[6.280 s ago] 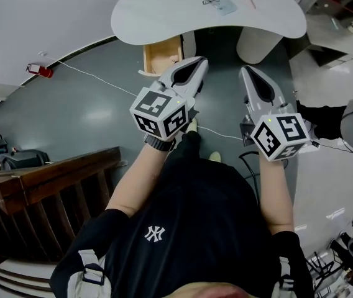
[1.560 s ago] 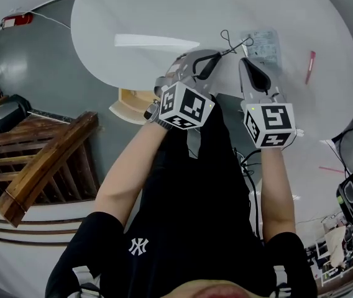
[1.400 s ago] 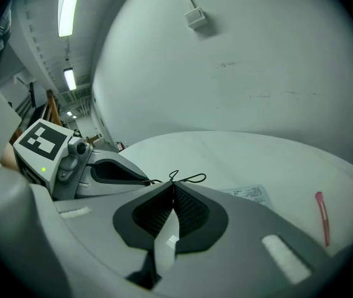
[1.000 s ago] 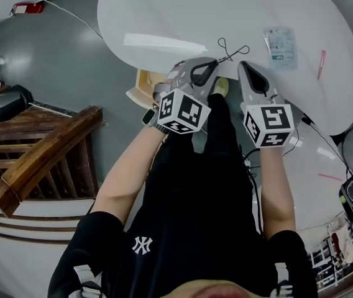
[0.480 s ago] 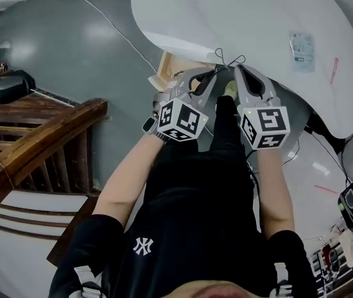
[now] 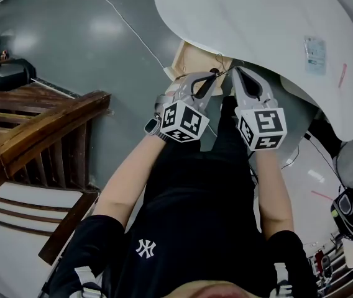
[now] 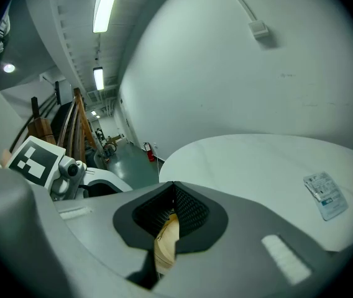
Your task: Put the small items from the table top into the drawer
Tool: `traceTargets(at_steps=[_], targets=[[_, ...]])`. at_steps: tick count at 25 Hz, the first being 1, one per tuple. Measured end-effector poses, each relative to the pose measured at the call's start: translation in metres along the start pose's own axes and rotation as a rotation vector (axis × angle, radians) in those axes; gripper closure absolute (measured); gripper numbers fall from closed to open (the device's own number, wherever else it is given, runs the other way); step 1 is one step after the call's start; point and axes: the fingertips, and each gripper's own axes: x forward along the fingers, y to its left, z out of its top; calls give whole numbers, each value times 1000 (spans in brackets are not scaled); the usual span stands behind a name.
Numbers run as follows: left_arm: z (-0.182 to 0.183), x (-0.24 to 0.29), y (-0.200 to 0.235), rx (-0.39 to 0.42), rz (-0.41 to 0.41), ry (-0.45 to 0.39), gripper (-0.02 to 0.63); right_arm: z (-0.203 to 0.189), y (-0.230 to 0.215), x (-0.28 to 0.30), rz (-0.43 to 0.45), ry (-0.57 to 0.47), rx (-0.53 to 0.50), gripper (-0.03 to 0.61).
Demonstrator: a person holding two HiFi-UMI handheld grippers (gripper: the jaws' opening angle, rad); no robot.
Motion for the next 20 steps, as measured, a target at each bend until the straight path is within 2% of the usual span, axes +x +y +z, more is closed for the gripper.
traceTargets(at_steps=[8,15,20], targets=[[-41,4,-2,-34,12,52,603,-19,13,10,0,3,0,555],[-80,22,-1,-72,-44,126,603,-48,16,27,-11,20,23,555],[-102,39,12,-110,-52,175,603,-64,16,42,-14,24,37,555]])
